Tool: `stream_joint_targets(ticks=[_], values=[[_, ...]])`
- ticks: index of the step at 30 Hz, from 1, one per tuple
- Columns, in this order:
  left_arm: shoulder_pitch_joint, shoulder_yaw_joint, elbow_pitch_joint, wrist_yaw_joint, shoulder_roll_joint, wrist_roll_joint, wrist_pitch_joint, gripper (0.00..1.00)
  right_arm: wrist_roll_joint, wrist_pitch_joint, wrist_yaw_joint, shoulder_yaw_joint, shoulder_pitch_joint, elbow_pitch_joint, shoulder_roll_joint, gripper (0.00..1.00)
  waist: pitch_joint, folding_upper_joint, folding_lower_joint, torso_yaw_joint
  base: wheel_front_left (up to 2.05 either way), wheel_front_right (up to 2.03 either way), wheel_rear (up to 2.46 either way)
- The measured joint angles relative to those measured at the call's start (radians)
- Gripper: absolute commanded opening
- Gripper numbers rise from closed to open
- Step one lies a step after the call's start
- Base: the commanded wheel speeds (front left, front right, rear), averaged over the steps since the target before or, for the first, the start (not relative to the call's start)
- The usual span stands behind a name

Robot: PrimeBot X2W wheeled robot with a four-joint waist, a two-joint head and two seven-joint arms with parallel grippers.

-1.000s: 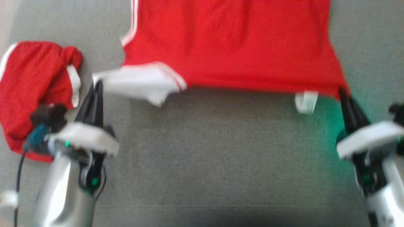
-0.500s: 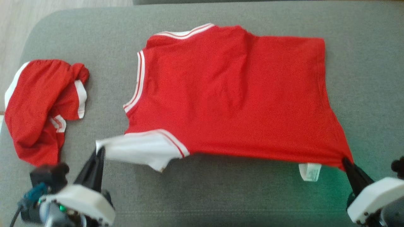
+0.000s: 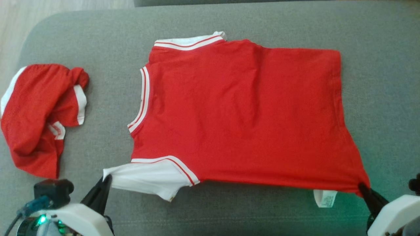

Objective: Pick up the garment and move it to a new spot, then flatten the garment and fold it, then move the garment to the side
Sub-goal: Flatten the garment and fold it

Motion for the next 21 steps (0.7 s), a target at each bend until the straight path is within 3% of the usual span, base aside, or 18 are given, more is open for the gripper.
stream_joint_targets(ticks=[5,14,21], values=[[-0.046,0.003,0.046,-0.026,0.013,-0.060,0.063,0.00,-0.004,0.051,0.000,0.007,-0.033,0.037,0.000,0.00,0.026,0.0000,0.0000,-0.008,0.00,0.00,0.00],[-0.209,0.009,0.178,-0.099,0.060,-0.212,0.220,0.00,-0.067,0.168,0.000,0.012,-0.255,0.123,-0.001,0.00,0.100,0.0000,0.0000,-0.021,0.00,0.00,0.00],[-0.355,0.010,0.269,-0.124,0.062,-0.279,0.243,0.00,-0.043,0.169,0.000,-0.004,-0.365,0.186,-0.002,0.00,0.145,0.0000,0.0001,-0.013,0.00,0.00,0.00]])
